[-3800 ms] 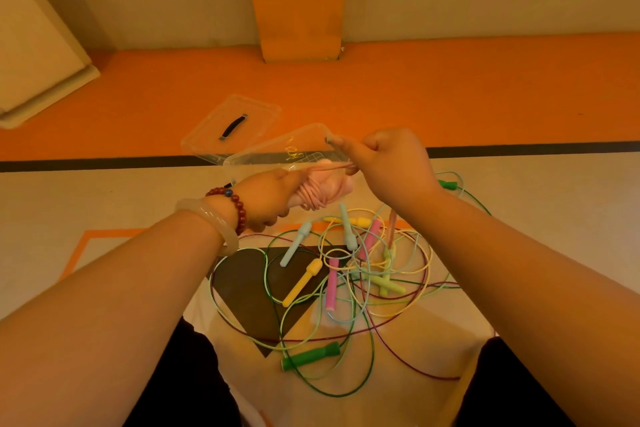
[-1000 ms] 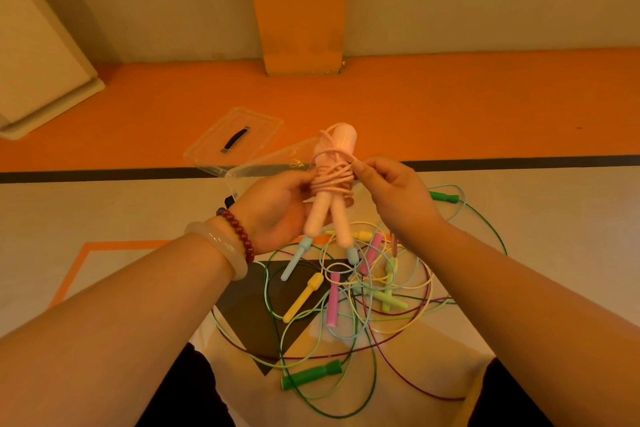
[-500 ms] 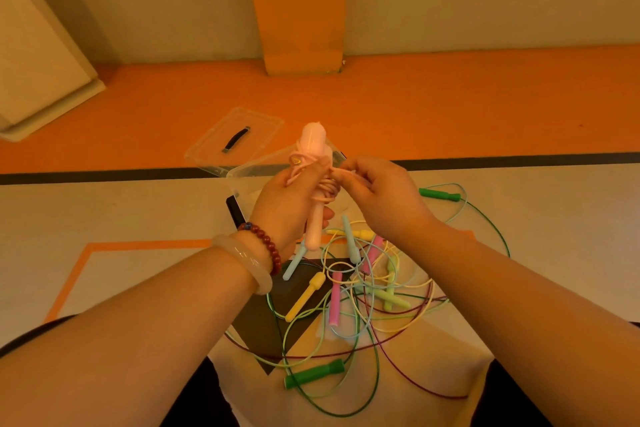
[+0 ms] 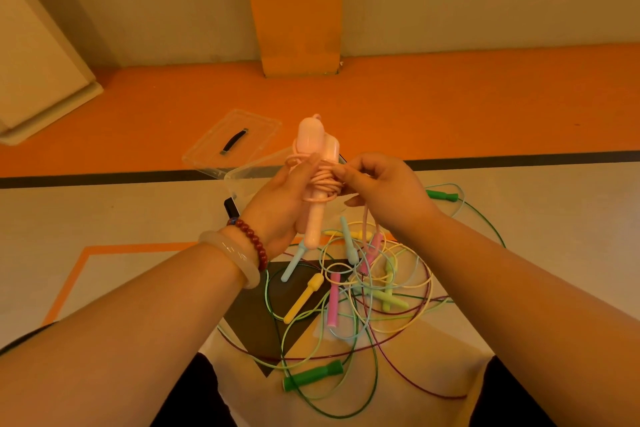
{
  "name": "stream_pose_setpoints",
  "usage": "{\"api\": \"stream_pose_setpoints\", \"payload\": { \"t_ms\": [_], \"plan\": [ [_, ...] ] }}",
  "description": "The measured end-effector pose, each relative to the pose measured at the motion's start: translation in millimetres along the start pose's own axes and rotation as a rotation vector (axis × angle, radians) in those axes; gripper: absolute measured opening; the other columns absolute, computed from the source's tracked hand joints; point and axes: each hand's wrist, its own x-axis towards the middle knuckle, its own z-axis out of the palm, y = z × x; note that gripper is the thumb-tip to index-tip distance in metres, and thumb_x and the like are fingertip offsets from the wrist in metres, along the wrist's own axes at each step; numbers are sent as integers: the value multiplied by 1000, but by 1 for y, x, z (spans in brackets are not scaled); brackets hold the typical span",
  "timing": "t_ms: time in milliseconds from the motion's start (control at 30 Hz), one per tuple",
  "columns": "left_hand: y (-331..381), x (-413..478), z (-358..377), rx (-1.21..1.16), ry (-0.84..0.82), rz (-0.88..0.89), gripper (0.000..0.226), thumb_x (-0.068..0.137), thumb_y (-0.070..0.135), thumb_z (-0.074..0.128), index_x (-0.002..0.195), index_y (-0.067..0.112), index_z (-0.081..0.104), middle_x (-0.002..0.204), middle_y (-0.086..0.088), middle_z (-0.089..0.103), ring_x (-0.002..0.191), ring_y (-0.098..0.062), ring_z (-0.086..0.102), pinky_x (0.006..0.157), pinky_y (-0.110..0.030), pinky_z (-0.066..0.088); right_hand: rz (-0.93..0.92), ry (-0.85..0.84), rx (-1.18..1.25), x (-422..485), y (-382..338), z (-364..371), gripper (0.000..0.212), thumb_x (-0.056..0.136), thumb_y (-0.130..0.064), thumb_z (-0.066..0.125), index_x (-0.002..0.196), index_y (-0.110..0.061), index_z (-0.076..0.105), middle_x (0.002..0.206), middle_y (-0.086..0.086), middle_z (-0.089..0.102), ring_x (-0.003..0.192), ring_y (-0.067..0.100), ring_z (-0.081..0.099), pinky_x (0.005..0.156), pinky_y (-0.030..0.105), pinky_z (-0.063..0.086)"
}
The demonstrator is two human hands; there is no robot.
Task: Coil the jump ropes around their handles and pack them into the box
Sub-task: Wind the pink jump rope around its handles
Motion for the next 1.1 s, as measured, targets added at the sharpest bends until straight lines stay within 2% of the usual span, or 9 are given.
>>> {"api": "stream_pose_setpoints", "payload": {
  "t_ms": [100, 200, 367, 467, 567, 700, 800, 967, 1100],
  "plan": [
    [3, 1, -3, -38, -2, -1, 21, 96, 35, 50, 110, 23, 62, 103, -2, 71, 95, -13, 66, 85, -31, 51, -3, 65, 6, -1, -1, 2, 16, 89, -22, 66, 78, -11, 68, 75, 0, 65, 66, 0, 59, 54, 12, 47],
    [3, 3, -7, -48, 11, -1, 27, 97, 29, 50, 123, 21, 56, 113, -5, 68, 98, -17, 66, 84, -35, 54, 20, 113, -8, -1, -3, 2, 17, 87, -23, 69, 80, -7, 70, 80, 6, 68, 68, 6, 57, 54, 12, 47],
    [-3, 1, 0, 1, 81, 1, 34, 98, 37, 49, 131, 32, 45, 115, -2, 63, 104, -25, 63, 85, -45, 54, 24, 139, -183, -4, -2, 10, 20, 85, -33, 71, 77, -14, 73, 75, -2, 67, 73, 15, 61, 70, 36, 52],
    [-7, 2, 1, 81, 185, 72, 50, 87, 51, 60, 129, 31, 41, 115, -1, 64, 98, -20, 67, 88, -46, 54, 5, 111, -157, -6, -5, 15, 22, 85, -33, 71, 76, -13, 72, 73, -4, 67, 69, 10, 63, 65, 30, 54],
    [-5, 1, -1, 207, 231, 170, 41, 84, 49, 63, 116, 36, 40, 109, 1, 62, 93, -20, 66, 79, -43, 57, 17, 60, -96, -9, -9, 16, 17, 88, -25, 68, 78, -12, 71, 76, 0, 68, 64, 3, 63, 55, 13, 50],
    [-3, 1, -5, 286, 275, 271, 40, 83, 51, 64, 113, 38, 41, 100, 14, 59, 88, -7, 62, 70, -29, 54, 75, -16, 19, -8, -10, 15, 19, 89, -20, 66, 79, -4, 67, 82, 8, 70, 72, 9, 70, 58, 16, 53],
    [2, 1, -9, 351, 193, 294, 60, 75, 61, 68, 123, 33, 44, 103, 13, 61, 87, -6, 63, 67, -24, 54, 166, -131, 111, -6, -14, 6, 27, 92, -21, 61, 89, 5, 64, 90, 11, 71, 78, 16, 72, 64, 20, 57],
    [9, -1, -12, 451, -39, 248, 82, 79, 17, 75, 141, 23, 22, 112, 2, 53, 65, 4, 54, 49, -8, 43, 233, -176, 200, -5, -18, -5, 24, 98, -20, 51, 90, -2, 65, 85, 13, 73, 77, 23, 73, 71, 28, 60],
    [12, 0, -19, 517, -153, 195, 106, 71, 14, 81, 146, 30, 8, 133, 7, 42, 104, -5, 54, 74, -14, 50, 246, -139, 289, -6, -15, -6, 22, 97, -16, 52, 84, -4, 66, 83, 9, 72, 72, 18, 72, 66, 22, 59]
  ]
}}
